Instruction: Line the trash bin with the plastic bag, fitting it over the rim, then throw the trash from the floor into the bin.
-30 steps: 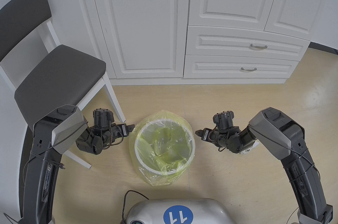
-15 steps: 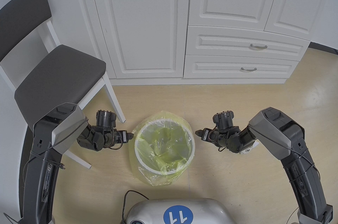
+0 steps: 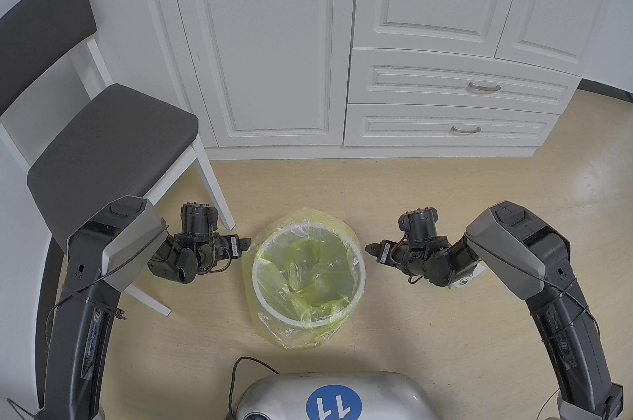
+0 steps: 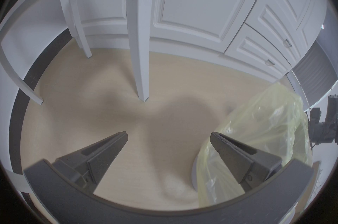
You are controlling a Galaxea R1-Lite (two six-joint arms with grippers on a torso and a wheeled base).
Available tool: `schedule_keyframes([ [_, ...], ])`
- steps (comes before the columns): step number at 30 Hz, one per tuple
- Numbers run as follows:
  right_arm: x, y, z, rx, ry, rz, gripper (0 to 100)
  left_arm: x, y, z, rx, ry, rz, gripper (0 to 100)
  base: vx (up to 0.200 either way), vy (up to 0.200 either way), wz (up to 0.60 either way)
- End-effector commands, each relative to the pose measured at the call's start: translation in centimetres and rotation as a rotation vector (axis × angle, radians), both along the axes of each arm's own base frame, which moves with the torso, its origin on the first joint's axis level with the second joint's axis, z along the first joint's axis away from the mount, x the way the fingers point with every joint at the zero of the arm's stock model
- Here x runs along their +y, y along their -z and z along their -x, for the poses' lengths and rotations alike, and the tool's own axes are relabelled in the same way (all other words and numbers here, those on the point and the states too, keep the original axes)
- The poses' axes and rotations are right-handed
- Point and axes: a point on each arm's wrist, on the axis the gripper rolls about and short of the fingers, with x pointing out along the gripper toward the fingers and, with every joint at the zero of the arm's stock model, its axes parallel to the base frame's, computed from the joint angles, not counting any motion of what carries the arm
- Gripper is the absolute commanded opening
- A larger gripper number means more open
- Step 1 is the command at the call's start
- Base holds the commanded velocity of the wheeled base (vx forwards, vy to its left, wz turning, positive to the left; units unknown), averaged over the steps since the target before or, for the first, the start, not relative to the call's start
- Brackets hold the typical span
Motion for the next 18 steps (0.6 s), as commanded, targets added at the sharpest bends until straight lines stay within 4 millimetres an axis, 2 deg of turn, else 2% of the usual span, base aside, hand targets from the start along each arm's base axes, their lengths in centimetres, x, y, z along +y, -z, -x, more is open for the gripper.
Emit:
schedule_keyframes([
  [1,0.0,0.1,0.0,0.001,0.000,0.001,100,0.0,0.5,-0.2,-0.008,-0.003,0.005,100,0.000,0.000,0.00],
  [9,0.0,0.0,0.0,0.001,0.000,0.001,100,2.1,-1.5,0.2,-0.021,-0.030,0.036,100,0.000,0.000,0.00],
  [10,0.0,0.0,0.0,0.001,0.000,0.001,100,3.0,-2.3,1.0,-0.003,0.023,0.052,100,0.000,0.000,0.00],
  [13,0.0,0.0,0.0,0.007,0.000,0.003,100,4.7,-2.8,2.5,0.022,0.125,0.044,100,0.000,0.000,0.00],
  [15,0.0,0.0,0.0,0.016,0.000,0.006,100,5.9,-2.4,3.7,0.042,0.216,0.019,100,0.000,0.000,0.00],
  [18,0.0,0.0,-0.1,0.030,0.001,0.010,100,6.6,-1.7,4.5,0.055,0.290,-0.004,100,0.000,0.000,0.00],
])
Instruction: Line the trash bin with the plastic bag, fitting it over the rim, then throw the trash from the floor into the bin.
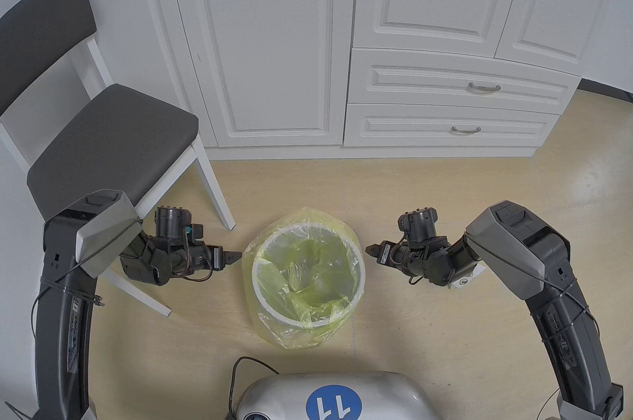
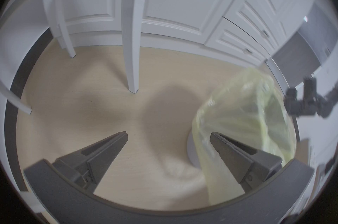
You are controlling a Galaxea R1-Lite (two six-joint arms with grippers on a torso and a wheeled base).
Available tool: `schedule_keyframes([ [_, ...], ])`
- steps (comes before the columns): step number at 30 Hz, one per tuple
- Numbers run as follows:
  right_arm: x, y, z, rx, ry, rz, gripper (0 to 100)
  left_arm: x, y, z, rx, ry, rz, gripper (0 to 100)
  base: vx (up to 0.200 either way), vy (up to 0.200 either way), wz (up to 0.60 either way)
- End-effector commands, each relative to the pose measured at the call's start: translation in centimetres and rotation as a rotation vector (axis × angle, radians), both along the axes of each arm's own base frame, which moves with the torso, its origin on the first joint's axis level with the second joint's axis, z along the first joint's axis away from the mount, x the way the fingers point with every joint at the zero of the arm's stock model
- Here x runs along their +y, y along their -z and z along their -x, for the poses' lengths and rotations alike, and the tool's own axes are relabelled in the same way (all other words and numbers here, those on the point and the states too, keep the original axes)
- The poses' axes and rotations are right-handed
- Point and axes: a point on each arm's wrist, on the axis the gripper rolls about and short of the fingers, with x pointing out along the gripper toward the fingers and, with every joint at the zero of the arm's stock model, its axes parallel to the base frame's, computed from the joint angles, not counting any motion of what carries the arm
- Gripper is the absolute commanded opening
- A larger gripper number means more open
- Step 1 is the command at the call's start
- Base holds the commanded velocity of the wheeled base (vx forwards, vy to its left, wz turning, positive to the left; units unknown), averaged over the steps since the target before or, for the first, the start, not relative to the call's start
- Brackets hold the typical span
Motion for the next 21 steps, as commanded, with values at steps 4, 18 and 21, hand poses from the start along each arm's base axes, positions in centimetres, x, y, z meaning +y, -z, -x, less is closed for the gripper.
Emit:
schedule_keyframes([
  [4,0.1,-0.2,-0.2,0.020,0.001,0.006,100,2.4,0.1,2.4,0.017,0.124,-0.050,100,0.000,0.000,0.00],
  [18,0.1,-0.2,-0.1,0.021,0.000,0.008,100,-0.3,0.1,3.1,0.047,0.178,-0.037,100,0.000,0.000,0.00],
  [21,0.1,-0.2,-0.1,0.021,0.000,0.008,100,-1.2,0.0,2.9,0.059,0.168,-0.006,100,0.000,0.000,0.00],
])
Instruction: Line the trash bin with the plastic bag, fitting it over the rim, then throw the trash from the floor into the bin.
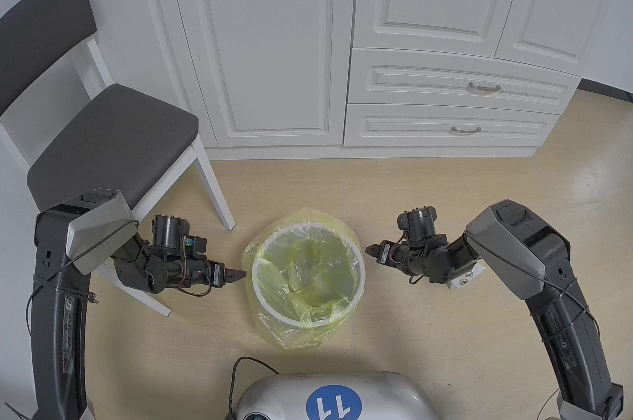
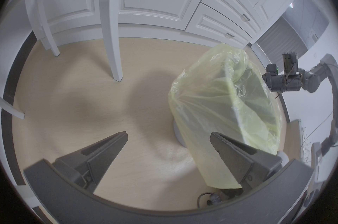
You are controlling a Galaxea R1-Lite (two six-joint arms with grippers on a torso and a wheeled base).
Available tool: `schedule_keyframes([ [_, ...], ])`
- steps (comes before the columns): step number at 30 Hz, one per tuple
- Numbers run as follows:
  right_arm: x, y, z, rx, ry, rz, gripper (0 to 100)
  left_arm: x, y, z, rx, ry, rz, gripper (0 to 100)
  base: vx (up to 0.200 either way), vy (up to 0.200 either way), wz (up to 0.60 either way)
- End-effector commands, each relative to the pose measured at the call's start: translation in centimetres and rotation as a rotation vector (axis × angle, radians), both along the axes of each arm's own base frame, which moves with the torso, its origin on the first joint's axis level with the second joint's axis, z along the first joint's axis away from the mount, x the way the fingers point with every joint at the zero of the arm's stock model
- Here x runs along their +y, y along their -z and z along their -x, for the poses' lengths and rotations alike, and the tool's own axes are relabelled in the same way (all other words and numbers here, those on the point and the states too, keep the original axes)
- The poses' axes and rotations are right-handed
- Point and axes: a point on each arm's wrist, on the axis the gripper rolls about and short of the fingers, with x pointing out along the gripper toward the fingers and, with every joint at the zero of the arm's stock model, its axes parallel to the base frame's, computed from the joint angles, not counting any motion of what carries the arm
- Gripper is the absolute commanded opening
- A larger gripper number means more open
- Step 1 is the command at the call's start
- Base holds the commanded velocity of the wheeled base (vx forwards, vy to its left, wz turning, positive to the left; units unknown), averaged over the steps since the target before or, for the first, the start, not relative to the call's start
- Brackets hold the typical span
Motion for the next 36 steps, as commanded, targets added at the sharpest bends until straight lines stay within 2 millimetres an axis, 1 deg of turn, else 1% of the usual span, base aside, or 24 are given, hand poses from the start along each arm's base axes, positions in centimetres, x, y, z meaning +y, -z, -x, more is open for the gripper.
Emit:
schedule_keyframes([
  [1,0.0,0.0,0.0,-0.001,0.000,0.000,100,-1.1,-0.1,-0.2,0.001,-0.001,0.017,100,0.000,0.000,0.00],
  [5,0.0,0.0,0.0,-0.001,0.000,0.000,100,-1.9,-0.4,-0.9,-0.011,-0.030,0.043,100,0.000,0.000,0.00],
  [8,0.0,0.0,0.0,-0.001,0.000,0.000,100,-2.3,-0.3,-1.7,-0.026,-0.097,0.044,100,0.000,0.000,0.00],
  [11,0.0,0.0,0.0,-0.001,0.000,0.000,100,-2.4,-0.3,-2.4,-0.039,-0.155,0.040,100,0.000,0.000,0.00],
  [16,0.0,0.0,0.0,-0.002,0.000,-0.001,100,-2.6,-0.4,-3.0,-0.048,-0.175,0.060,100,0.000,0.000,0.00],
  [21,0.0,0.0,0.0,-0.001,0.000,0.000,100,-3.4,-1.1,-3.7,-0.045,-0.225,0.139,100,0.000,0.000,0.00],
  [22,0.0,0.0,0.0,-0.002,0.001,-0.002,100,-3.7,-1.4,-4.2,-0.058,-0.252,0.152,100,0.000,0.000,0.00],
  [27,0.1,-0.1,0.0,-0.008,0.002,-0.008,100,-4.4,-0.8,-5.6,-0.097,-0.339,0.126,100,0.000,0.000,0.00],
  [29,0.2,0.0,0.0,-0.008,0.001,-0.008,100,-4.4,-0.7,-5.7,-0.101,-0.356,0.116,100,0.000,0.000,0.00],
  [36,0.2,0.0,0.0,-0.007,0.002,-0.010,100,-5.3,0.0,-4.9,-0.078,-0.332,0.096,100,0.000,0.000,0.00],
])
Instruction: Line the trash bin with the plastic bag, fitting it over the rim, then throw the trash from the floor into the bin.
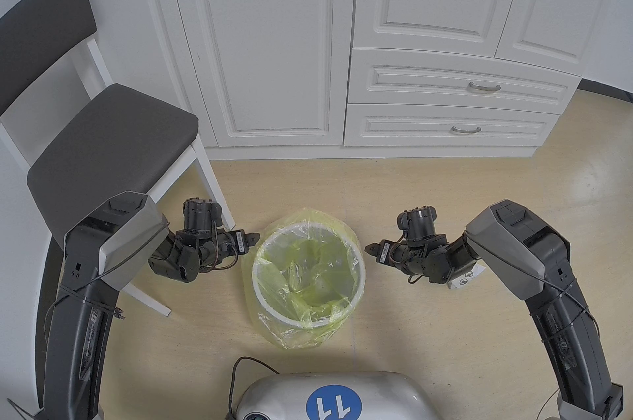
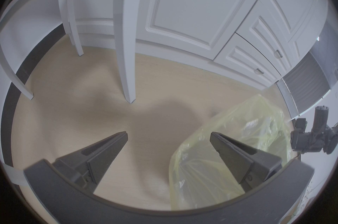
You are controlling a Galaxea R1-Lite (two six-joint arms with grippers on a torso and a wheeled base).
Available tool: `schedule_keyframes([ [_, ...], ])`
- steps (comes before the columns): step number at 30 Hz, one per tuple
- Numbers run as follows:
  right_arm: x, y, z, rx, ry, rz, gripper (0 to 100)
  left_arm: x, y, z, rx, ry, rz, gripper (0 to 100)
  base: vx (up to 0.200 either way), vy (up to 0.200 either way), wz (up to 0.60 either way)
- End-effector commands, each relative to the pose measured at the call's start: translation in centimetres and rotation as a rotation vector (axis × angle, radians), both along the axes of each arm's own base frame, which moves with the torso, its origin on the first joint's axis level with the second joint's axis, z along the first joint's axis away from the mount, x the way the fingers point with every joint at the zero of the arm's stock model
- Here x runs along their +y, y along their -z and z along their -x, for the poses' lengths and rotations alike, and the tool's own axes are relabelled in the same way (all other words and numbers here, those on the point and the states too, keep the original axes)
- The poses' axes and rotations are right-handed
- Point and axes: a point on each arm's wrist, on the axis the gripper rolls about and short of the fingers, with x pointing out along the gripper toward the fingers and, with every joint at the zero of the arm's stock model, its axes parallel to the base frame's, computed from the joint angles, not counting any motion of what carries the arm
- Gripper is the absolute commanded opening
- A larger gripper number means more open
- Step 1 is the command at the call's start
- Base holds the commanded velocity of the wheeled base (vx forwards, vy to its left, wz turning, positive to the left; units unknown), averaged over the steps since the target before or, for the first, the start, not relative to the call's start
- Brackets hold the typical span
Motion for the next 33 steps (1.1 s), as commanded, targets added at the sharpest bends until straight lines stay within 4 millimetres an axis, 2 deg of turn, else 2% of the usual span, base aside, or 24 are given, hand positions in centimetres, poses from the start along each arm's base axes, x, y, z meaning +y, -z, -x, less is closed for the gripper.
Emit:
schedule_keyframes([
  [1,0.0,0.1,0.0,0.003,0.000,0.000,100,-0.5,0.8,0.3,0.020,0.014,-0.007,100,0.000,0.000,0.00],
  [10,0.1,0.1,0.0,-0.007,0.009,0.000,100,-0.9,1.3,0.0,0.016,0.012,-0.007,100,0.000,0.000,0.00],
  [18,0.6,0.1,-0.5,-0.100,0.010,-0.032,100,-0.9,1.9,0.3,0.079,0.013,-0.023,100,0.000,0.000,0.00],
  [25,3.0,-0.7,-0.1,-0.239,0.018,-0.082,100,-0.9,1.9,0.3,0.094,0.010,-0.027,100,0.000,0.000,0.00],
  [28,3.4,0.0,0.2,-0.222,0.001,-0.068,100,-0.9,1.8,0.3,0.094,0.006,-0.029,100,0.000,0.000,0.00],
  [33,3.3,0.1,0.4,-0.169,-0.010,-0.043,100,-0.9,1.9,0.2,0.087,-0.001,-0.032,100,0.000,0.000,0.00],
])
